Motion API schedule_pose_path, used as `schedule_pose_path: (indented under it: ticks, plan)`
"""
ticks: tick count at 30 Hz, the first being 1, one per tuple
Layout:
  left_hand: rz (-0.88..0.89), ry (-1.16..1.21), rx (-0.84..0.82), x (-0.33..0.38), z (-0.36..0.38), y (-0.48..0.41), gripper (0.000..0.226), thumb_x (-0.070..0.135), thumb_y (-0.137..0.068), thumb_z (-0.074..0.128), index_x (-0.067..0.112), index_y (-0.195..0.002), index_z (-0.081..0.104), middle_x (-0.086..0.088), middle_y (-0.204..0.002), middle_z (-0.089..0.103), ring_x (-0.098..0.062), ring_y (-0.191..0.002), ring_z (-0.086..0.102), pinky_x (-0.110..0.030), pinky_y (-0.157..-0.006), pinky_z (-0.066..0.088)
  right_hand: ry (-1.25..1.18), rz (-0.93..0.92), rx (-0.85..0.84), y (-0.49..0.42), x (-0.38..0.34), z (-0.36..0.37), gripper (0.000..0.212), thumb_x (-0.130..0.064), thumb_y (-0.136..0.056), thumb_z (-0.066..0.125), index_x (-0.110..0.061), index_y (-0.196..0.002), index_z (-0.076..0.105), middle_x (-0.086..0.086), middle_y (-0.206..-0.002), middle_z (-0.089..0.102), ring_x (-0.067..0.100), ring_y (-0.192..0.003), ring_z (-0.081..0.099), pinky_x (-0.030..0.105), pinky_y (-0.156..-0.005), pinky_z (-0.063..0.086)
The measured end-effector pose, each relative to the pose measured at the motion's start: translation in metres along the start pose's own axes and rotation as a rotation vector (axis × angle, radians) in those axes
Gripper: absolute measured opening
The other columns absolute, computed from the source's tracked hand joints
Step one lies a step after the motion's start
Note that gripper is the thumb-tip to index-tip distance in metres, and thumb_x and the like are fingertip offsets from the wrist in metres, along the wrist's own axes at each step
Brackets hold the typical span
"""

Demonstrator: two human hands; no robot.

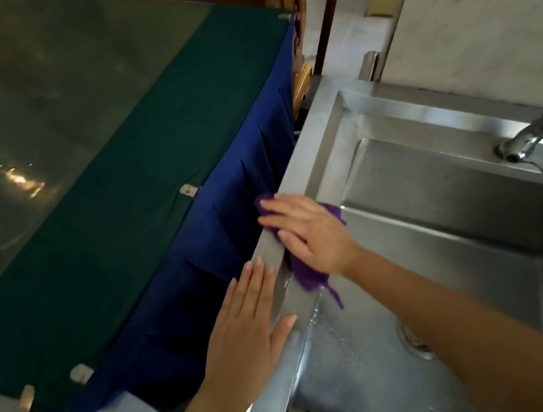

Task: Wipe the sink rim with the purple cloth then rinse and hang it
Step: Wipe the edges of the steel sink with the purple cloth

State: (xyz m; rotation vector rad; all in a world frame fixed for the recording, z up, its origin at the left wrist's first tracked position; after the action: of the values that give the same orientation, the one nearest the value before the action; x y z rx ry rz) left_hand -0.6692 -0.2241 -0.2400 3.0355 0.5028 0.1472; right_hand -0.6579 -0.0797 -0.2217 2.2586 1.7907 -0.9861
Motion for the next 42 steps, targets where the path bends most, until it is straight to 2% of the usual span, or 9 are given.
schedule_pose_path:
  ticks: [5,9,12,16,22,28,35,38,42]
  plan:
    - [-0.003,0.016,-0.023,-0.006,0.004,0.029,0.069,0.054,-0.097,0.014,0.006,-0.144,0.033,-0.010,-0.151,0.035,-0.023,-0.141,0.029,-0.034,-0.112,0.019,0.113,0.192,0.010,-0.019,0.035,-0.009,0.045,-0.033,-0.095,0.031,-0.017,-0.133,0.052,0.004,-0.145,0.044,0.022,-0.135,0.037,0.044,-0.114,0.028]
    - [-0.008,0.010,-0.011,-0.007,0.005,0.049,0.070,0.054,-0.097,0.012,0.006,-0.143,0.033,-0.010,-0.150,0.037,-0.024,-0.139,0.033,-0.035,-0.111,0.018,0.109,0.319,0.073,-0.008,0.024,-0.002,0.047,-0.036,-0.094,0.030,-0.021,-0.135,0.048,0.002,-0.147,0.041,0.022,-0.138,0.032,0.037,-0.118,0.021]
    - [-0.021,0.015,-0.017,-0.009,0.007,0.068,0.071,0.055,-0.097,0.009,0.006,-0.143,0.034,-0.011,-0.149,0.038,-0.024,-0.138,0.034,-0.037,-0.108,0.022,0.161,0.268,0.054,0.012,-0.010,0.015,0.045,-0.035,-0.095,0.031,-0.020,-0.135,0.048,0.002,-0.146,0.042,0.022,-0.138,0.033,0.033,-0.118,0.017]
    - [-0.072,0.055,-0.017,-0.014,0.008,0.100,0.068,0.053,-0.098,0.010,0.008,-0.142,0.035,-0.011,-0.147,0.039,-0.025,-0.136,0.038,-0.035,-0.107,0.022,0.151,0.264,0.038,0.035,-0.050,0.031,0.046,-0.035,-0.095,0.032,-0.018,-0.135,0.048,0.003,-0.146,0.042,0.022,-0.138,0.033,0.036,-0.118,0.018]
    - [-0.106,0.072,-0.013,-0.021,0.011,0.141,0.066,0.052,-0.098,0.012,0.009,-0.140,0.037,-0.010,-0.146,0.041,-0.025,-0.134,0.038,-0.031,-0.112,0.011,0.144,0.221,0.022,0.063,-0.103,0.054,0.042,-0.033,-0.095,0.037,-0.016,-0.131,0.052,0.005,-0.144,0.045,0.024,-0.138,0.034,0.046,-0.116,0.024]
    - [-0.149,0.145,0.000,-0.024,0.011,0.185,0.069,0.052,-0.099,0.009,0.008,-0.140,0.041,-0.010,-0.146,0.042,-0.024,-0.136,0.034,-0.032,-0.113,0.011,0.143,0.168,-0.037,0.090,-0.154,0.075,0.044,-0.034,-0.096,0.033,-0.017,-0.132,0.051,0.003,-0.146,0.043,0.021,-0.141,0.027,0.040,-0.119,0.013]
    - [-0.183,0.165,0.015,-0.027,0.020,0.228,0.065,0.051,-0.099,0.010,0.010,-0.144,0.031,-0.009,-0.148,0.039,-0.021,-0.142,0.024,-0.033,-0.113,0.009,0.143,0.070,-0.190,0.123,-0.208,0.098,0.054,-0.044,-0.098,0.020,-0.022,-0.148,0.022,-0.001,-0.158,0.017,0.011,-0.147,-0.001,0.030,-0.120,-0.005]
    - [-0.200,0.157,0.053,-0.025,0.022,0.237,0.065,0.051,-0.098,0.011,0.008,-0.144,0.028,-0.011,-0.150,0.036,-0.019,-0.141,0.020,-0.035,-0.114,0.008,0.168,0.091,-0.183,0.122,-0.202,0.099,0.057,-0.042,-0.097,0.029,-0.022,-0.148,0.017,-0.001,-0.159,0.007,0.013,-0.147,-0.002,0.034,-0.121,0.000]
    - [-0.210,0.115,0.108,-0.019,0.023,0.241,0.068,0.053,-0.097,0.013,0.006,-0.145,0.023,-0.013,-0.152,0.030,-0.023,-0.143,0.018,-0.039,-0.116,0.010,0.240,0.185,-0.099,0.104,-0.166,0.087,0.058,-0.042,-0.094,0.032,-0.019,-0.147,0.023,0.009,-0.158,0.015,0.024,-0.146,0.011,0.041,-0.120,0.012]
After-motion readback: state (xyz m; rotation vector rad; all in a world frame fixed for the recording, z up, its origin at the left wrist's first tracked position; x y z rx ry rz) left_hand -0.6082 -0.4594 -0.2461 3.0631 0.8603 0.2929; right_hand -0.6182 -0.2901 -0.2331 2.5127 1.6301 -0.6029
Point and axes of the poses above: each hand's wrist, its own y-axis away from the middle knuckle, its own z-axis out of the palm, x = y × z, the point moved 9 cm from there along -y, towards the middle knuckle
